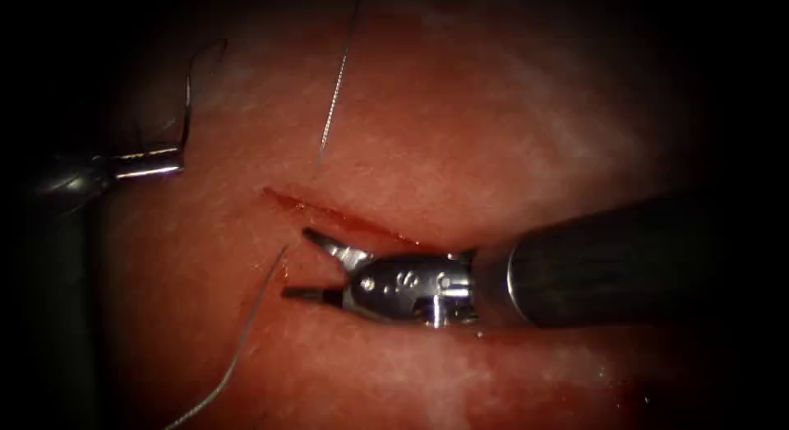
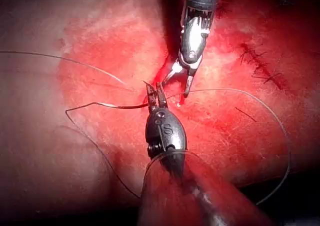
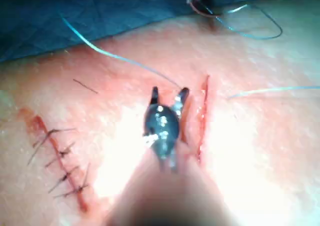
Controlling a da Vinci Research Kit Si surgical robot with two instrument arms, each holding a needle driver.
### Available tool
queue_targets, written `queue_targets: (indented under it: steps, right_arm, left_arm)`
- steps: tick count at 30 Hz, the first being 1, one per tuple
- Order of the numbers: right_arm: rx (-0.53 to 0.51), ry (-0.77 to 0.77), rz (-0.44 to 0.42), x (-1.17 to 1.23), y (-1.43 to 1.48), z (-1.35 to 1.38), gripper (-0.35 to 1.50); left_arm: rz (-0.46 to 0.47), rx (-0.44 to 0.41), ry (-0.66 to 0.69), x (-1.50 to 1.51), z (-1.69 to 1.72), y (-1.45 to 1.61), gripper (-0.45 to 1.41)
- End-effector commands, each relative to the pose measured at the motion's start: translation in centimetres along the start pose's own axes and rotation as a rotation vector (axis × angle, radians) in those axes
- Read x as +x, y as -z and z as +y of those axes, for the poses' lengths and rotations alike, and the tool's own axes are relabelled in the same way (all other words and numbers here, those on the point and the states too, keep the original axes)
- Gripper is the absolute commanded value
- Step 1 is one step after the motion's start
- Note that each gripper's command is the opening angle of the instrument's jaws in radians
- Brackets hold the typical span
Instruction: Wound Closure
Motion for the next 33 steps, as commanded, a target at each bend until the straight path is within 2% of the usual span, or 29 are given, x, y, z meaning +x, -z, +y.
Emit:
queue_targets:
  steps: [1,6,14,18,27,33]
  right_arm:
    - [-0.007,-0.002,-0.003,-0.11,-0.13,-0.04,1.13]
    - [-0.004,-0.008,-0.006,-0.21,-0.27,0.03,0.99]
    - [0.027,-0.017,0.005,-0.18,-0.36,-0.03,0.49]
    - [0.059,-0.014,0.009,-0.17,-0.34,-0.06,-0.32]
    - [0.111,-0.008,-0.016,-0.14,-0.17,-0.17,-0.35]
    - [0.16,0.006,-0.001,0.13,0.15,-0.69,-0.35]
  left_arm:
    - [-0.002,-0.003,0.004,-0.11,0.1,-0.04,-0.45]
    - [-0.001,-0.005,0.004,-0.11,0.1,-0.04,-0.45]
    - [0.0,-0.005,0.004,-0.11,0.1,-0.04,-0.45]
    - [-0.003,-0.006,0.004,-0.11,0.11,-0.04,-0.45]
    - [-0.003,-0.006,0.004,-0.11,0.11,-0.04,-0.45]
    - [-0.003,-0.006,0.004,-0.11,0.11,-0.04,-0.45]
